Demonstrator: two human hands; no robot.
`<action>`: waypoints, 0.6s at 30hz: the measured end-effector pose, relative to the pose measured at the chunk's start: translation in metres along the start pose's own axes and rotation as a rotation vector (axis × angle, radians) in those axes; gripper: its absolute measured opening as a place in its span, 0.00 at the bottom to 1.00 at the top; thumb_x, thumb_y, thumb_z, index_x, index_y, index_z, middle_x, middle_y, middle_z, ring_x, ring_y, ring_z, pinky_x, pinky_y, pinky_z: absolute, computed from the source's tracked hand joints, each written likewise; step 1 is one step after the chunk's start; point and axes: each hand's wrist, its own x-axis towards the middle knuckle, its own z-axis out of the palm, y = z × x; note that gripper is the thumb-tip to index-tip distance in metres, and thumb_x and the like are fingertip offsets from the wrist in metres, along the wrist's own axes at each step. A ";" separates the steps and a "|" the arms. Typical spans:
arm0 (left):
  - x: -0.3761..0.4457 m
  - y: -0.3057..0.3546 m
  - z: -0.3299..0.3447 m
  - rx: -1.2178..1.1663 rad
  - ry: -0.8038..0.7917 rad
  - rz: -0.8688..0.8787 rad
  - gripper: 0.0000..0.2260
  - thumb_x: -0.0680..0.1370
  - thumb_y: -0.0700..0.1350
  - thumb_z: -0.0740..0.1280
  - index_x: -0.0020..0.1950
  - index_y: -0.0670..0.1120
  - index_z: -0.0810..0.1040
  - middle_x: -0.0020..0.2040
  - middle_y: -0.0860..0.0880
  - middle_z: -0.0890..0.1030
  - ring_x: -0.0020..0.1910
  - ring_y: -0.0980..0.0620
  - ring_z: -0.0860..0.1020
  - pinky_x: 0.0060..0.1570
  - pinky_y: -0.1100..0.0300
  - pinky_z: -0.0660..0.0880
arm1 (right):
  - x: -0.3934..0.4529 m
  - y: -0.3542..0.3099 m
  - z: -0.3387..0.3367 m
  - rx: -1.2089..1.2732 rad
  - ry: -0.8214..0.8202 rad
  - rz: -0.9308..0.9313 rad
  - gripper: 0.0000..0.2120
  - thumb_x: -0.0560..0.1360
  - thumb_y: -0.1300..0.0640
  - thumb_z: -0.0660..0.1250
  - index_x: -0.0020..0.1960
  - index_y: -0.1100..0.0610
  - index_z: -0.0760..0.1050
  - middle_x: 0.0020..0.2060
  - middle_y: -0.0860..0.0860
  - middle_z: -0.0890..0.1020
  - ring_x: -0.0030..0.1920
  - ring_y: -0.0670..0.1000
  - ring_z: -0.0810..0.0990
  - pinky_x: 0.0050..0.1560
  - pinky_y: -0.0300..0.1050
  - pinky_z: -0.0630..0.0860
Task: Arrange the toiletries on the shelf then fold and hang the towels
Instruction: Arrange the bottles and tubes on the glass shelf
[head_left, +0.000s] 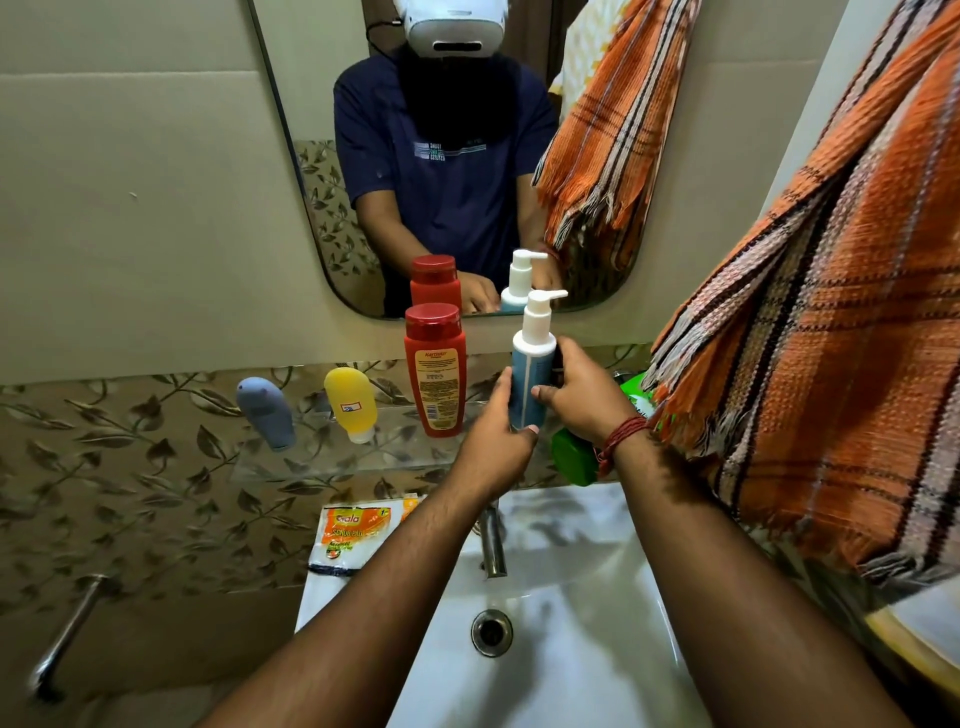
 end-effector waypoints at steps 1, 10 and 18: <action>0.000 0.000 0.000 -0.002 -0.002 -0.003 0.38 0.80 0.38 0.65 0.82 0.56 0.47 0.81 0.50 0.60 0.77 0.48 0.64 0.69 0.52 0.67 | -0.001 -0.001 0.000 -0.001 -0.003 0.006 0.29 0.76 0.64 0.69 0.74 0.55 0.63 0.70 0.54 0.74 0.69 0.55 0.73 0.68 0.52 0.70; -0.012 0.001 -0.004 -0.072 0.035 0.022 0.34 0.82 0.39 0.64 0.83 0.53 0.49 0.81 0.49 0.60 0.70 0.57 0.69 0.57 0.67 0.68 | -0.004 0.001 -0.002 0.048 0.054 0.049 0.32 0.77 0.65 0.68 0.77 0.56 0.59 0.73 0.53 0.71 0.72 0.52 0.69 0.69 0.45 0.66; -0.025 -0.020 0.008 -0.006 0.108 0.133 0.16 0.82 0.41 0.65 0.69 0.49 0.72 0.68 0.49 0.73 0.66 0.54 0.74 0.63 0.58 0.74 | -0.033 0.051 0.001 0.034 0.559 0.239 0.19 0.80 0.58 0.62 0.66 0.68 0.73 0.62 0.68 0.77 0.65 0.66 0.75 0.69 0.55 0.64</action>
